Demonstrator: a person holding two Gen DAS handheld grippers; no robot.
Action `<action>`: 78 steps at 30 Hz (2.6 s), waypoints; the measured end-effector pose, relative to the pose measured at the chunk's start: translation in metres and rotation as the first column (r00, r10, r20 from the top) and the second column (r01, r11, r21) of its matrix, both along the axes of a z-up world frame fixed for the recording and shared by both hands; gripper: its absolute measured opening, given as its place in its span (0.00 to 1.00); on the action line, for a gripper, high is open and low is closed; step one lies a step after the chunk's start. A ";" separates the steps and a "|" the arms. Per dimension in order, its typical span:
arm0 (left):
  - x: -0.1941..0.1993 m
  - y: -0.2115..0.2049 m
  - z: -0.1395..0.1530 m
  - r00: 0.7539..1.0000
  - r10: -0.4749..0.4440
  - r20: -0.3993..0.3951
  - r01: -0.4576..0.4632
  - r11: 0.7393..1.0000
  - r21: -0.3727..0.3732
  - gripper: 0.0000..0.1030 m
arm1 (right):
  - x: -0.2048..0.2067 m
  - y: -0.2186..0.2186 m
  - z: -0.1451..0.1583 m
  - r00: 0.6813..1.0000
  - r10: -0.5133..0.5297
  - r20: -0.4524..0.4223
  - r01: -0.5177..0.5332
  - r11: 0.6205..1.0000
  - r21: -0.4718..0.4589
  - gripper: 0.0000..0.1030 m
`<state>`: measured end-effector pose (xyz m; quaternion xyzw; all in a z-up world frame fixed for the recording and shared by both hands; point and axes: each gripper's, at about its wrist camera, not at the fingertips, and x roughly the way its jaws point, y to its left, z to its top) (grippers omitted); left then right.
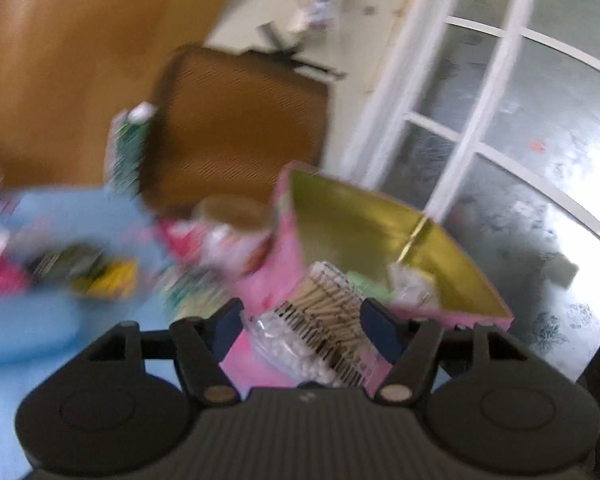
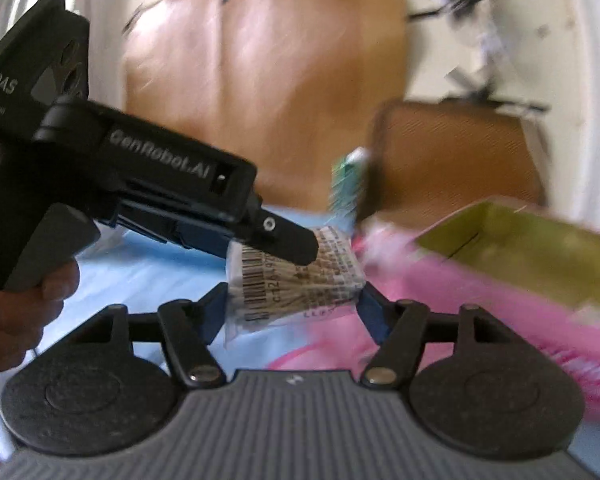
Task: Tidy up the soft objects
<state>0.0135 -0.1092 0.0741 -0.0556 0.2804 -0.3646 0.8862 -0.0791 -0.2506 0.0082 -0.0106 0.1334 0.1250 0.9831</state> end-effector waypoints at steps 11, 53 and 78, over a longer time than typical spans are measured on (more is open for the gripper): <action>0.014 -0.082 -0.002 0.993 0.047 0.109 -0.055 0.996 0.069 0.95 | 0.058 -0.088 0.003 0.944 -0.329 -0.031 0.330 0.943 0.043 0.82; -0.025 0.185 -0.070 0.840 0.541 -0.049 -0.543 0.833 -0.106 0.96 | 0.179 0.161 0.033 0.956 0.224 -0.191 -0.260 0.947 -0.187 0.43; -0.019 0.181 -0.072 0.843 0.527 -0.106 -0.535 0.841 -0.080 0.97 | 0.054 0.018 0.023 0.986 0.100 -0.131 -0.106 0.994 -0.038 0.12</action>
